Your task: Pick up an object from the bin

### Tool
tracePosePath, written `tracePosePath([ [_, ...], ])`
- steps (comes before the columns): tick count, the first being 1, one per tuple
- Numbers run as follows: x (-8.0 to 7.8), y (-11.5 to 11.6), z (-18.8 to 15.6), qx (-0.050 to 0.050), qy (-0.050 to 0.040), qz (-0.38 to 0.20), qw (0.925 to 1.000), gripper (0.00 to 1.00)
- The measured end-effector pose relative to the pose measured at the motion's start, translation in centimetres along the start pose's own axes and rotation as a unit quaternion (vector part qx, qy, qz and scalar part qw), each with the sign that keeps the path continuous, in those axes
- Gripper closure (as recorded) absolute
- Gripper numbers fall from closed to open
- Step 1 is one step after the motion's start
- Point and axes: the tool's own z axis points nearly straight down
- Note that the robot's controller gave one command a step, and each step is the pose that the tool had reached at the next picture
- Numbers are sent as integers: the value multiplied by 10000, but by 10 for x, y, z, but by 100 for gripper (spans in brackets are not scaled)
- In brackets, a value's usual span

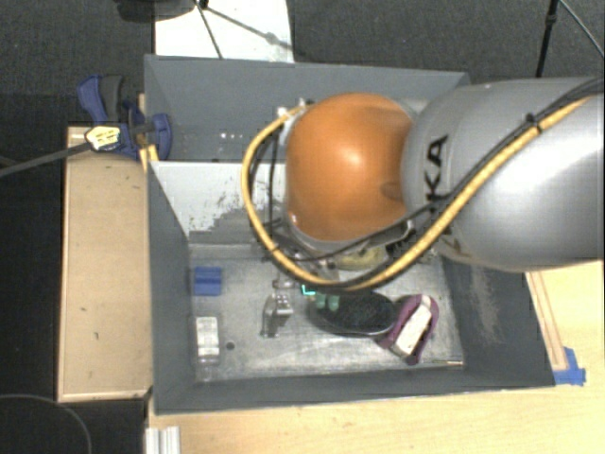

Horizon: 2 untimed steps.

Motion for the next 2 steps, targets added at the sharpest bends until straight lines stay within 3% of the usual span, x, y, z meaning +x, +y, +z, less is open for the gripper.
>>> tracePosePath([
  [1, -87, 46, 85, -10, -47, -332, 9994, 0],
  [2, -84, 48, 171, -1, -16, 233, 9997, 0],
])
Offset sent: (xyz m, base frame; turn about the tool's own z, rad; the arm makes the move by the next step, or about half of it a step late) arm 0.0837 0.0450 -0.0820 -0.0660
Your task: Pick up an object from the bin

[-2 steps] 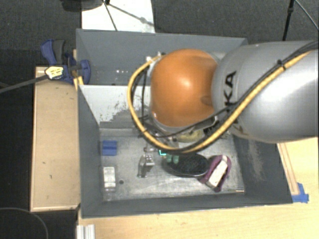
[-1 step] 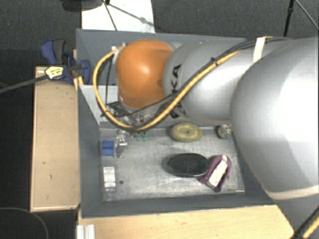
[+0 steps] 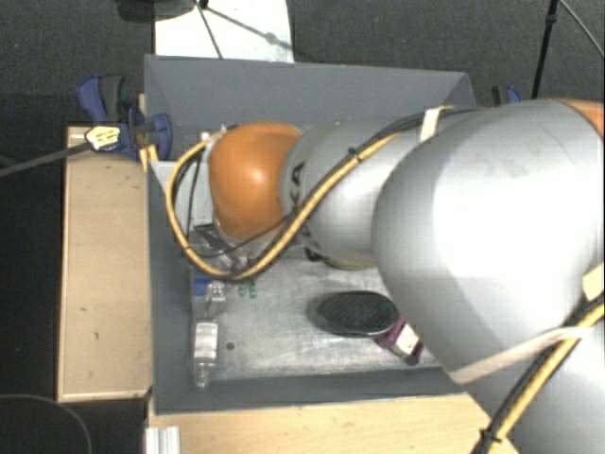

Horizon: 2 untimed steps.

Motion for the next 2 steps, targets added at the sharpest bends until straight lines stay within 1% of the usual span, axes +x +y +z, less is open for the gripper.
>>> tracePosePath([
  [1, -2, 1, -5, -15, -32, 23, 10000, 100],
  [2, 2, -7, -140, -25, -58, -21, 10000, 100],
])
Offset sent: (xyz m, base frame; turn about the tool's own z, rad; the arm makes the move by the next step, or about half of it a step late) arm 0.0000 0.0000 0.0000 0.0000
